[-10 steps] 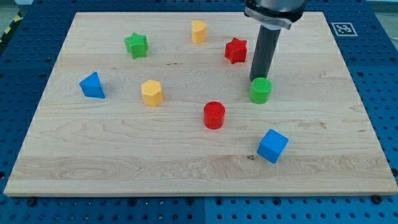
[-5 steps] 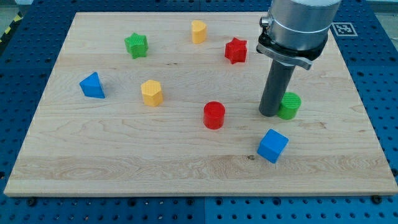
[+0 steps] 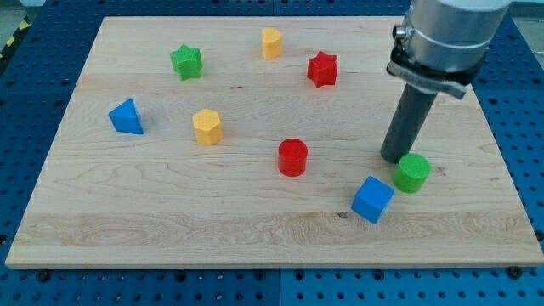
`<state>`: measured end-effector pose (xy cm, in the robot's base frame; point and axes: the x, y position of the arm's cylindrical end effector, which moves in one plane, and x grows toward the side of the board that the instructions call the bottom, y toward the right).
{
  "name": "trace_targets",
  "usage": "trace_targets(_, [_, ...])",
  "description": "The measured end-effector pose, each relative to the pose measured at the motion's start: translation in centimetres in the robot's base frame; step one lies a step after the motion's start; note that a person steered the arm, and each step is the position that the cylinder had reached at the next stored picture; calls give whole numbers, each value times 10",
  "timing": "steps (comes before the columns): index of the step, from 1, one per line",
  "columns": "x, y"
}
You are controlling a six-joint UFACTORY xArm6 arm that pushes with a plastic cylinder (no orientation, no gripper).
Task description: Move the green circle to the right of the blue cube
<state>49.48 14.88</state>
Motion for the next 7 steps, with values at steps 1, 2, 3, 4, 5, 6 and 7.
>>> trace_targets(1, [-19, 9])
trace_targets(2, [-19, 36])
trace_targets(3, [14, 32])
trace_targets(4, [36, 16])
trace_targets(5, [33, 18])
trace_targets(6, [-14, 16])
trace_targets(7, [-36, -18])
